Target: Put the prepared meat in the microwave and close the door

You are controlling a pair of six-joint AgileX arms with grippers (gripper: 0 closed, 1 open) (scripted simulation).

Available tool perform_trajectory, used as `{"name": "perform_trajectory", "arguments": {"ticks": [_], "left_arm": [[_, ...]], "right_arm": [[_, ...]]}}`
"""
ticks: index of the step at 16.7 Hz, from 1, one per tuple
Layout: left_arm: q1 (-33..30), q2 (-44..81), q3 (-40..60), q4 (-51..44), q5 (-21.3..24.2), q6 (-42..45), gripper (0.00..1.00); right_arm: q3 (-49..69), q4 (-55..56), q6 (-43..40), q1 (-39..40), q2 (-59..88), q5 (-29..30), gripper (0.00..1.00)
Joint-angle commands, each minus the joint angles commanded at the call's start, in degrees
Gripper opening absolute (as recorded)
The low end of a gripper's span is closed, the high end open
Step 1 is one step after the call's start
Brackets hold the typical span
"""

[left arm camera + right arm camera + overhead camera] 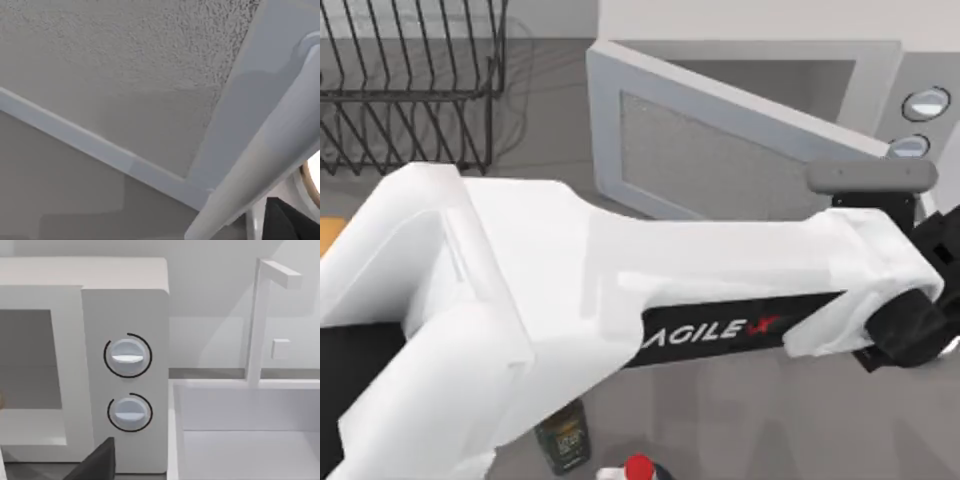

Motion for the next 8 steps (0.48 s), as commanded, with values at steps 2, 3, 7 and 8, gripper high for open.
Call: {"name": "perform_trajectory", "arguments": {"ticks": [2, 3, 7, 8], "left_arm": [[2.65, 2.70, 3.31, 0.86, 1.78, 2.84, 0.00], [3.96, 4.00, 5.07, 1.39, 2.74, 4.32, 0.00], [7.94, 7.18, 10.18, 3.21, 5.03, 8.48, 0.00], [8.02, 7.23, 10.28, 3.25, 5.07, 8.56, 0.00]], "right_arm": [[0.00, 0.00, 0.00, 0.00, 0.00, 0.00, 1.00], [0.00, 0.00, 0.00, 0.00, 0.00, 0.00, 1.00], [0.00, 0.00, 0.00, 0.00, 0.00, 0.00, 1.00], [0.00, 0.00, 0.00, 0.00, 0.00, 0.00, 1.00]]}}
